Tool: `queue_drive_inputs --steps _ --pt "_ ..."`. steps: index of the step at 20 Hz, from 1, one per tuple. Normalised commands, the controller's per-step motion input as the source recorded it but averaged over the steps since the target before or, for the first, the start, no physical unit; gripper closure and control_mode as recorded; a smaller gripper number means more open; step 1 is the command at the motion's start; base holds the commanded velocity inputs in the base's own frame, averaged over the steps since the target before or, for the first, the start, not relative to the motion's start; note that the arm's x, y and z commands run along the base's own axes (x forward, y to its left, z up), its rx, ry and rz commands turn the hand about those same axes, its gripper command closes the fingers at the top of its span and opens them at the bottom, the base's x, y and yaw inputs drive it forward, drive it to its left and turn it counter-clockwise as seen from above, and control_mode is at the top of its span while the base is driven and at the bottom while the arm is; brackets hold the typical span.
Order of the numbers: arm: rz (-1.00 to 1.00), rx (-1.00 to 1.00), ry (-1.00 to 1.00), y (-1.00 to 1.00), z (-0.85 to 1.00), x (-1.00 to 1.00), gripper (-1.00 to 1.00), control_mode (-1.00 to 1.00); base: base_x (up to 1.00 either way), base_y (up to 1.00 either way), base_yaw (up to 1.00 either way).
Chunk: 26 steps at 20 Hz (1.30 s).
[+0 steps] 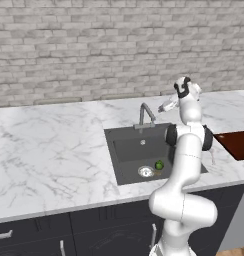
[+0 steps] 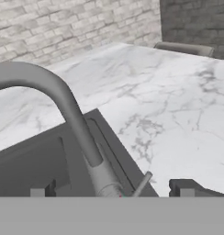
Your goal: Pick up all produce items and place them in the sink. Turn on the sink faucet to wash them. Then turn the sink off and put them in the tray.
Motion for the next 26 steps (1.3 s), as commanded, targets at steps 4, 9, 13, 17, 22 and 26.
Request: queue_drive_inputs --steps 4,9,13,17,22,26 --pt "0.0 0.0 -0.08 -0.21 0.27 -0.65 -1.0 -1.0 0.0 0.0 0.0" --pt "0.0 0.0 -0.2 -0.07 0.23 -0.89 -1.0 -1.0 0.0 0.0 0.0" --pt "0.0 0.0 -0.31 0.0 0.2 -0.95 -1.0 -1.0 0.0 0.0 0.0" --pt "-0.01 0.0 -0.26 0.0 0.29 -0.9 -1.0 -1.0 0.0 0.0 0.0" --pt "-0.04 0.0 -0.23 0.0 0.34 -0.82 -1.0 -1.0 0.0 0.0 0.0" --pt "-0.09 -0.01 -0.17 0.02 0.33 -0.74 -1.0 -1.0 0.0 0.0 0.0"
